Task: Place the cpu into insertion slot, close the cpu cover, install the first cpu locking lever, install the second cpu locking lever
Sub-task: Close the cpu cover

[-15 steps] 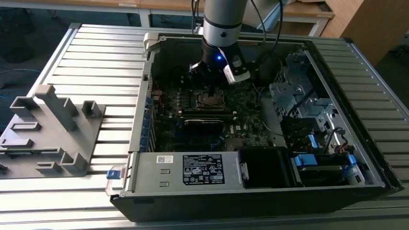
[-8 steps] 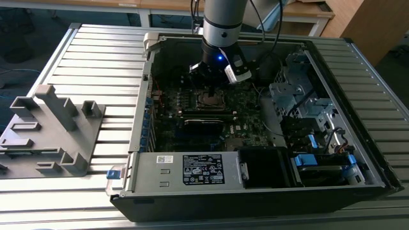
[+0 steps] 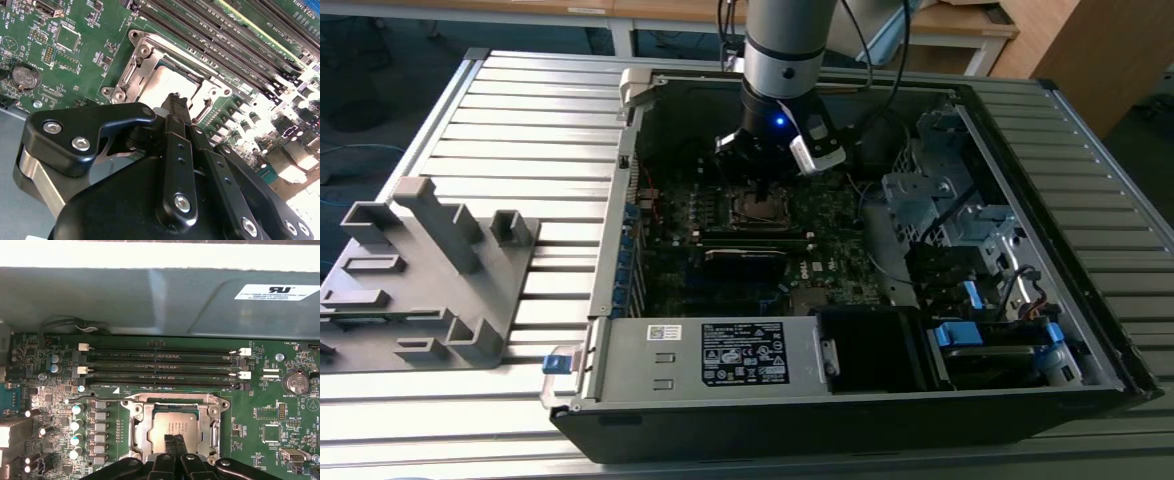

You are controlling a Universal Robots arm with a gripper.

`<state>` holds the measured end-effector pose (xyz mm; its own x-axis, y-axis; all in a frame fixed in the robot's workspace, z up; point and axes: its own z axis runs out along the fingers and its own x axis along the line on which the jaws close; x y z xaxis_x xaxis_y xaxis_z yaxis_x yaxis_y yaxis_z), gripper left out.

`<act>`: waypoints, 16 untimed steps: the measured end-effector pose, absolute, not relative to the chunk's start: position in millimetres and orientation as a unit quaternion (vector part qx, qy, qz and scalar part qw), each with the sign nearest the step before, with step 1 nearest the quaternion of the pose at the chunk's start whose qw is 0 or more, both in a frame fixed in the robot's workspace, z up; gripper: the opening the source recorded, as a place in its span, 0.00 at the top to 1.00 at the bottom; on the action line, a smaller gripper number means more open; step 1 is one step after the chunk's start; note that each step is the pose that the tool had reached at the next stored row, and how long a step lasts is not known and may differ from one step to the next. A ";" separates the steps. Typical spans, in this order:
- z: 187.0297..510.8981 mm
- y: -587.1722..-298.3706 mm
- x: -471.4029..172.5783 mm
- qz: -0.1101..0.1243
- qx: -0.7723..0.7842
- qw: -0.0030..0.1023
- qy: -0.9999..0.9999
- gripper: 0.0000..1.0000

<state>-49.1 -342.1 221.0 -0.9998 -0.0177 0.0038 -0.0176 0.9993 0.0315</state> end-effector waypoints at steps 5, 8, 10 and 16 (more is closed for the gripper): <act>220.7 -342.1 -50.1 -0.016 0.009 0.001 -1.000 0.89; 219.3 -342.1 -50.7 -0.016 0.009 0.001 -1.000 0.89; 218.6 -342.1 -50.6 -0.015 0.008 0.001 -1.000 0.89; 217.9 -342.1 -50.6 -0.015 0.008 0.001 -1.000 0.89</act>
